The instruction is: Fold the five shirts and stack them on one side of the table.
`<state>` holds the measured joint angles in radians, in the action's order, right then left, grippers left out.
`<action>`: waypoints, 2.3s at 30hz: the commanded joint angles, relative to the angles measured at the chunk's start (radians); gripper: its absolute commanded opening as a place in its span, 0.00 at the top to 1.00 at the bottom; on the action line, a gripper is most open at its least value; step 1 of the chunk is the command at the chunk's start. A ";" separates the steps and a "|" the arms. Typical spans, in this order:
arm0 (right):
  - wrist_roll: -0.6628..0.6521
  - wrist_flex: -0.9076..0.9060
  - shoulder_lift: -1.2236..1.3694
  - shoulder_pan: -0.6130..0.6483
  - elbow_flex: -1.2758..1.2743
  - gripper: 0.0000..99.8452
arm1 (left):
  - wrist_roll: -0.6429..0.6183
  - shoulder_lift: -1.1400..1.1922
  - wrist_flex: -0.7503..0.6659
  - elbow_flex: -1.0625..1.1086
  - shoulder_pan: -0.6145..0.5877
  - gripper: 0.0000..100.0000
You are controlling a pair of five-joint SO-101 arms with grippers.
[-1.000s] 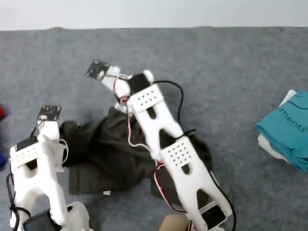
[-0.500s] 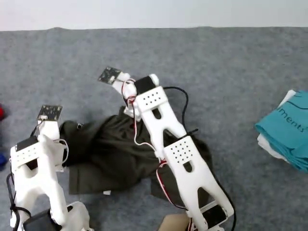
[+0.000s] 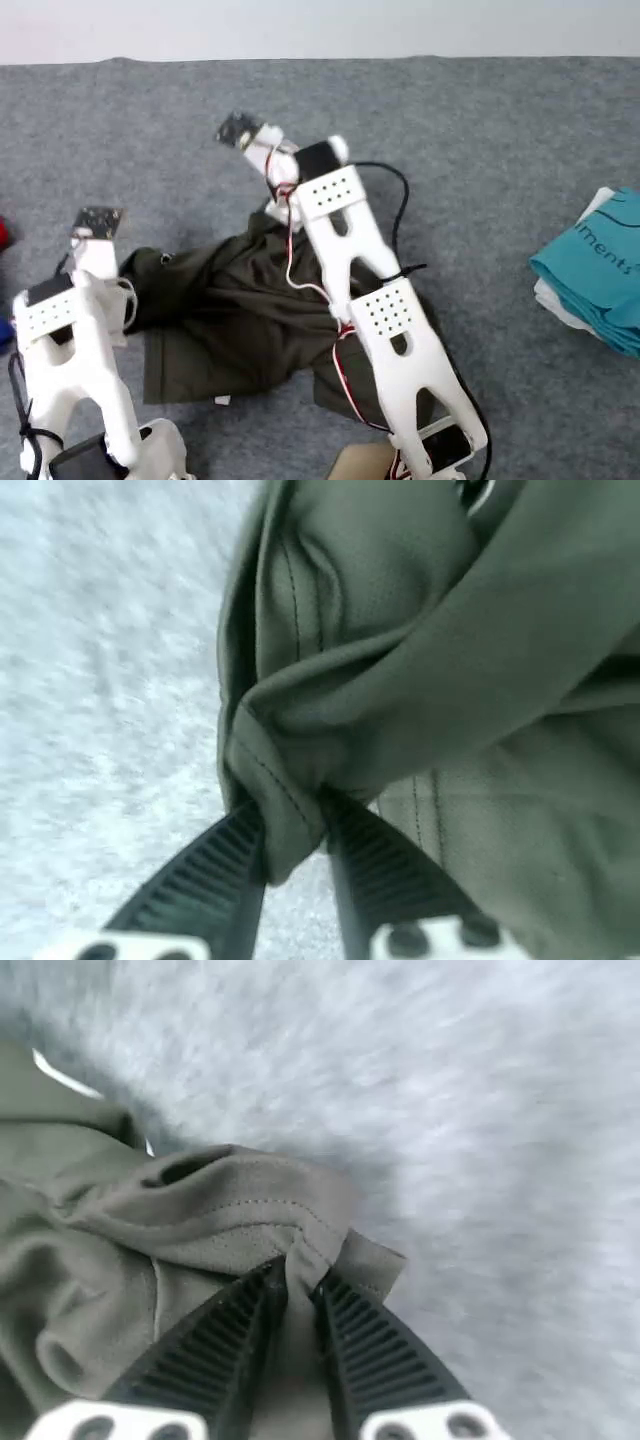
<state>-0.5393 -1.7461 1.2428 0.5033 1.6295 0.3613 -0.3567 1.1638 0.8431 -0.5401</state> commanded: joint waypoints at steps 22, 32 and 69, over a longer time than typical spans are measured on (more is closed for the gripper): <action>0.008 -0.044 -0.789 -0.151 0.051 0.99 | -0.002 -0.018 0.589 -1.023 0.244 1.00; -0.008 -0.045 -1.119 -0.303 0.048 0.99 | -0.008 -0.017 0.588 -1.503 0.420 1.00; -0.311 0.153 -1.933 -0.504 -0.430 0.99 | -0.002 -0.012 0.591 -2.207 0.500 1.00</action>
<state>-0.8385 -1.6571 -0.7012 0.0092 1.2582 0.3613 -0.3767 1.7346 -1.3709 -0.0353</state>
